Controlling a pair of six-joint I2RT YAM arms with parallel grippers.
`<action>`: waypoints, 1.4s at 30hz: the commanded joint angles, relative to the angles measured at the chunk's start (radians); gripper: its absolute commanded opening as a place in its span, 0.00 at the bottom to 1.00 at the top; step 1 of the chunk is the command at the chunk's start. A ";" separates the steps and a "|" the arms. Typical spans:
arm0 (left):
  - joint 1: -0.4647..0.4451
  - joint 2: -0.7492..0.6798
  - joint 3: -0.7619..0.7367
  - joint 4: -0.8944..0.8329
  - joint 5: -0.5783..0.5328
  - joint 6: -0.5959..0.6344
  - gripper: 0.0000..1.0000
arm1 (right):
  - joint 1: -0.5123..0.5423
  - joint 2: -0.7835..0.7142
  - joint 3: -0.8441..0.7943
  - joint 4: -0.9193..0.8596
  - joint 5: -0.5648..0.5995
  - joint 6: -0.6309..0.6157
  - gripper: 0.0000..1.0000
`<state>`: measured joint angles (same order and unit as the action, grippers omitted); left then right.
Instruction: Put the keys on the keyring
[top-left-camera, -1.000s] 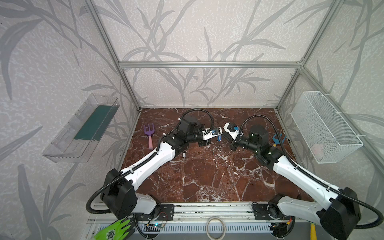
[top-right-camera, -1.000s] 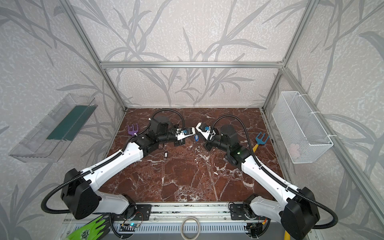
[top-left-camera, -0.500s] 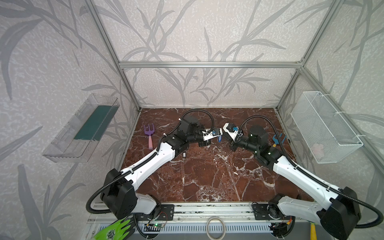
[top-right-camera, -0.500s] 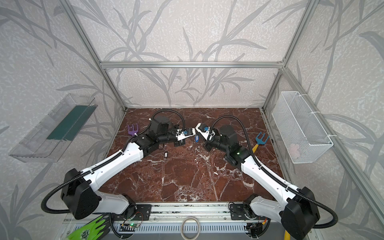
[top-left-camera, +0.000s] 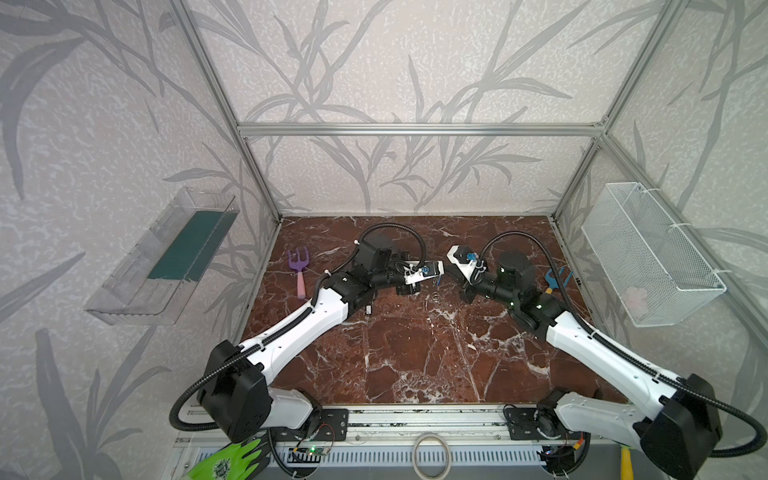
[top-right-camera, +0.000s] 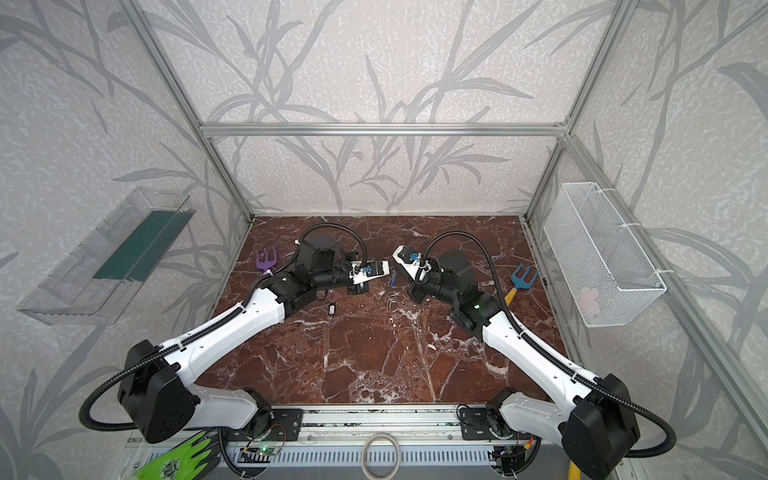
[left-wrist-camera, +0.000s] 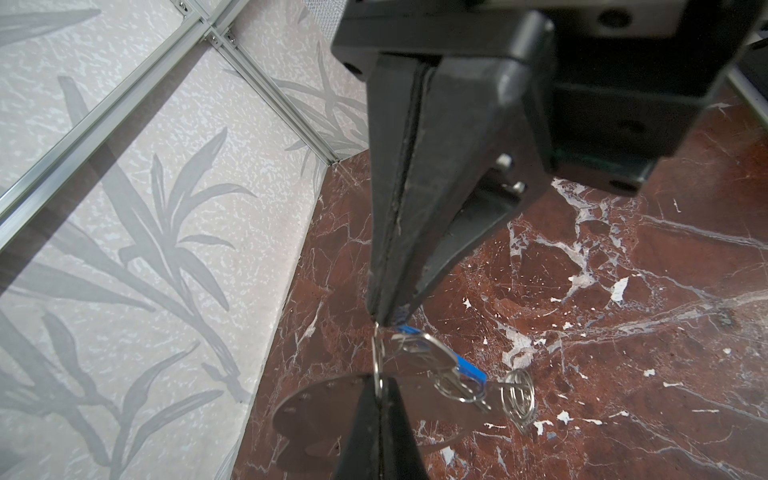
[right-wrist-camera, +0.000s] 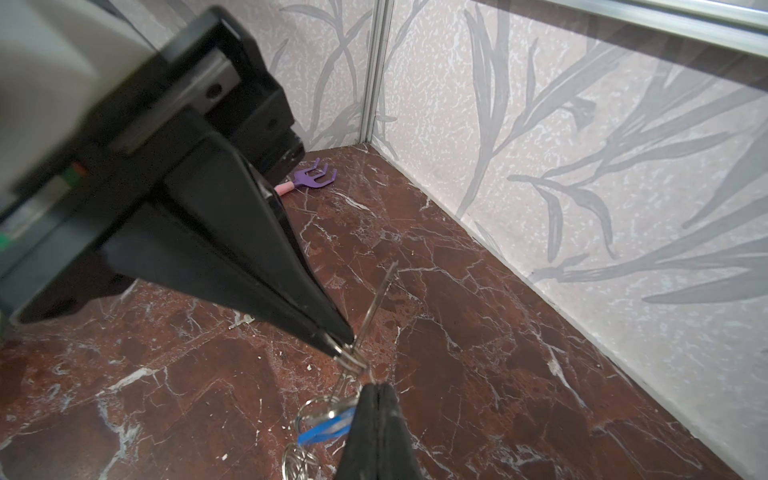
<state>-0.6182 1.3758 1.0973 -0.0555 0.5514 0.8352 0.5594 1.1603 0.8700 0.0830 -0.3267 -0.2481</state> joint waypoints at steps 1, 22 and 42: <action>0.009 -0.039 -0.023 0.041 0.130 -0.021 0.00 | -0.044 -0.001 -0.010 0.024 -0.058 0.073 0.00; 0.089 0.016 -0.043 0.282 0.374 -0.337 0.00 | -0.167 -0.007 0.044 0.089 -0.481 -0.035 0.33; 0.098 0.055 -0.051 0.378 0.404 -0.397 0.00 | -0.141 0.075 0.092 0.099 -0.533 -0.082 0.08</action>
<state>-0.5240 1.4231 1.0504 0.2745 0.9375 0.4503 0.4129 1.2411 0.9493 0.1623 -0.8536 -0.3172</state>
